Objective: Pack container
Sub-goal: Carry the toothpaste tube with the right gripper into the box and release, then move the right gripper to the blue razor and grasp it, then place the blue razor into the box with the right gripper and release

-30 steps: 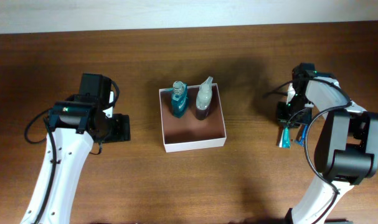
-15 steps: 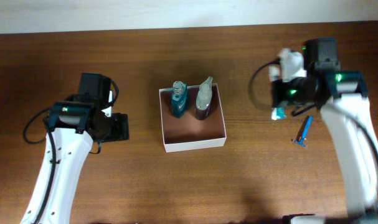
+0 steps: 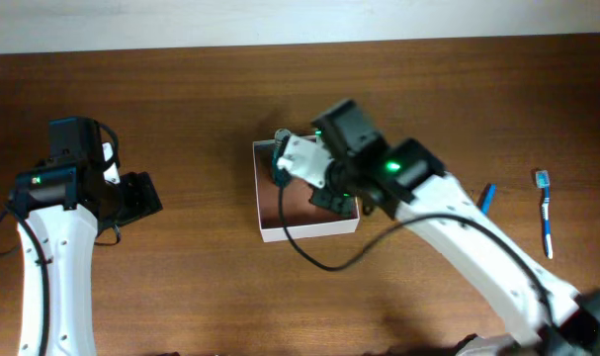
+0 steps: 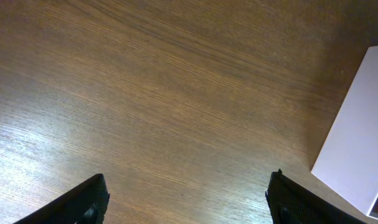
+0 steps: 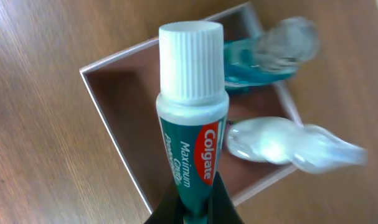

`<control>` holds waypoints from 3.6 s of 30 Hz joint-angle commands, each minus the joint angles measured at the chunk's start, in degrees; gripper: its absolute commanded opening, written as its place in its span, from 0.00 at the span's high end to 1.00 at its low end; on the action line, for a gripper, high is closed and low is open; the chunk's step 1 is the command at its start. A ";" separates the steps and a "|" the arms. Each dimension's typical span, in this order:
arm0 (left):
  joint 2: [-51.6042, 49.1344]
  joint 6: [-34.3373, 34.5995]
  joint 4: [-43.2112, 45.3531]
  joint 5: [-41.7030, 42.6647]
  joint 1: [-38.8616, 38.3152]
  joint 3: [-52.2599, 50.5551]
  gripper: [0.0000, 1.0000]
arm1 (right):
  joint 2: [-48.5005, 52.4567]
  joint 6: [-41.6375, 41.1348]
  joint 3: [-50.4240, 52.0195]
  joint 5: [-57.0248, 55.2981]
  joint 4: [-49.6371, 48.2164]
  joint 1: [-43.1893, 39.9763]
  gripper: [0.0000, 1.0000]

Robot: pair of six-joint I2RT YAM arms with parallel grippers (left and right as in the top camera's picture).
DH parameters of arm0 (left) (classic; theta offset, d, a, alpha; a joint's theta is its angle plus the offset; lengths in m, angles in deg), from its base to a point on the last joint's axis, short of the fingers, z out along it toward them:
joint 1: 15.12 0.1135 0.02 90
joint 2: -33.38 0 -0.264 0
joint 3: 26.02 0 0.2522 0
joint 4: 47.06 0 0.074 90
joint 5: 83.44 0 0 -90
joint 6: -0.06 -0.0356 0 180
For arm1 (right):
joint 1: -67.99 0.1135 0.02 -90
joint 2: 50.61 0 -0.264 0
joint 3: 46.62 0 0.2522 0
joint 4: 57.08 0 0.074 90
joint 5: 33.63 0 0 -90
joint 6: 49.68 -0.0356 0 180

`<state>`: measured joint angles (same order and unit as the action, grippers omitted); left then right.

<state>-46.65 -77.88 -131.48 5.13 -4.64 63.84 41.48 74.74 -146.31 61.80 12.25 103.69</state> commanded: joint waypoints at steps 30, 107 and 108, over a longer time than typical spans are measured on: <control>0.72 0.72 -0.09 1.25 0.13 1.38 0.18 | -10.95 -40.74 -4.35 -17.42 3.80 -24.79 0.26; 0.72 0.70 -1.77 1.05 0.13 1.38 0.18 | -5.55 -27.67 0.94 4.72 3.96 -39.52 0.96; 0.72 0.72 -1.77 1.05 0.13 1.38 0.18 | -7.41 -24.57 0.61 4.70 3.93 -36.00 0.96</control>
<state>-46.65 -77.88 -133.29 5.96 -4.64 63.84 39.91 39.98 -144.21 65.10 15.79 59.78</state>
